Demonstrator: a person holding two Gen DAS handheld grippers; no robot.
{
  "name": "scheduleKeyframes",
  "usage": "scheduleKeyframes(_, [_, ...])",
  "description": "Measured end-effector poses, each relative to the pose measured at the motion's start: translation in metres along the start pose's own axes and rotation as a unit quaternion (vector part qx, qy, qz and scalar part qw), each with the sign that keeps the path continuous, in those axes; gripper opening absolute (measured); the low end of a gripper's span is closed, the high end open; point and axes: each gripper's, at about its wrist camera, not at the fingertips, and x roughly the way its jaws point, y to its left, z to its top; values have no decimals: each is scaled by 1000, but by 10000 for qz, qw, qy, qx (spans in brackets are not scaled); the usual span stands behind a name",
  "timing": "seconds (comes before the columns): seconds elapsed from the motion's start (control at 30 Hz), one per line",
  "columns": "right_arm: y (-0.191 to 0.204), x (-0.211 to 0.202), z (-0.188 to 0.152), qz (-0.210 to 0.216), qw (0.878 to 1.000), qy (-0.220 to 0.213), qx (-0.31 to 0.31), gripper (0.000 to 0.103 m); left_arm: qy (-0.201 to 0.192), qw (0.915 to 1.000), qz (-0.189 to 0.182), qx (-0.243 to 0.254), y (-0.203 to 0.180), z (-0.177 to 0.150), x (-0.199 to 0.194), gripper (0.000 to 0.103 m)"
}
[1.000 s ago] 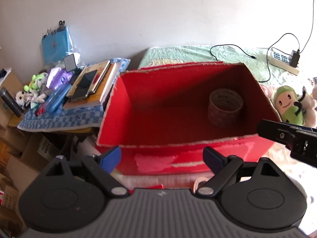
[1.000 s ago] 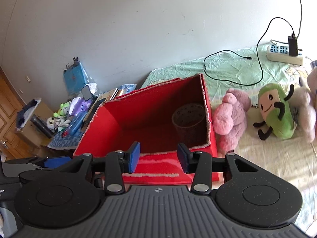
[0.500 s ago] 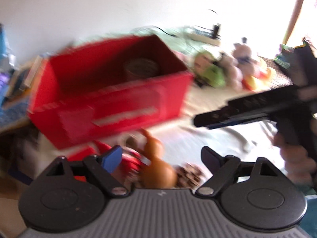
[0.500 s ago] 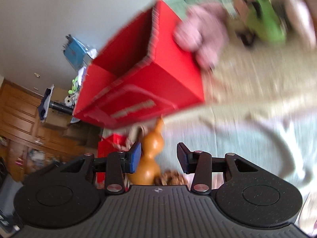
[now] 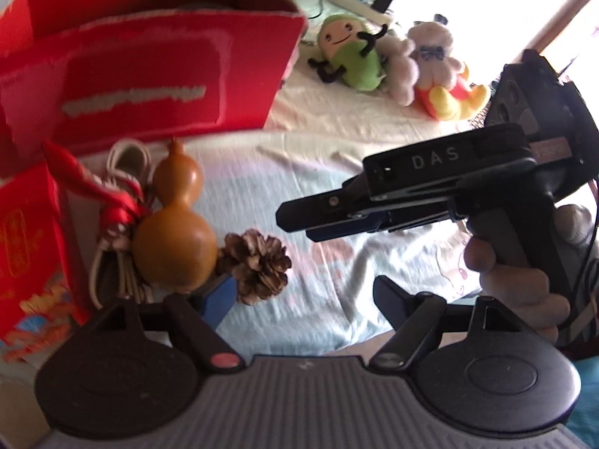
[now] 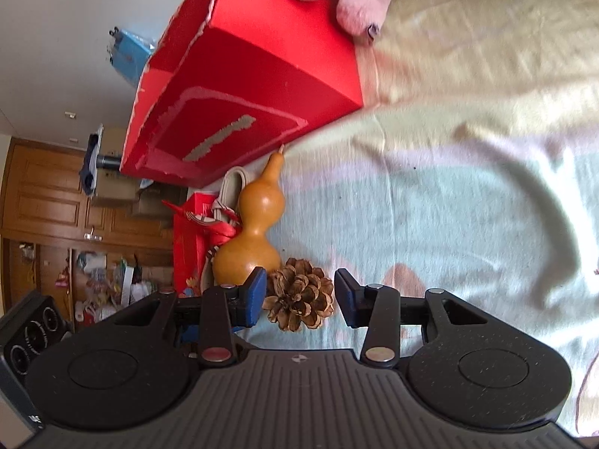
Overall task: Organize objects
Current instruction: 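Grasp the brown pine cone with the right gripper, then lift the pine cone with the right gripper and carry it into the red box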
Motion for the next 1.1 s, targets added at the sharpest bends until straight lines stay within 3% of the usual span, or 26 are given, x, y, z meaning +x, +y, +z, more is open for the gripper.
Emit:
scheduleKeyframes(0.47, [-12, 17, 16, 212, 9974, 684, -63, 47, 81, 9972, 459, -583, 10, -2, 28, 80])
scheduleKeyframes(0.63, [-21, 10, 17, 107, 9963, 842, -118, 44, 194, 9974, 434, -541, 3, 0, 34, 62])
scheduleKeyframes(0.87, [-33, -18, 19, 21, 9980, 612, -180, 43, 203, 9983, 416, -340, -15, 10, 41, 51])
scheduleKeyframes(1.1, [-29, -56, 28, 159, 9998, 57, -126, 43, -121, 9994, 317, 1, -42, 36, 36, 51])
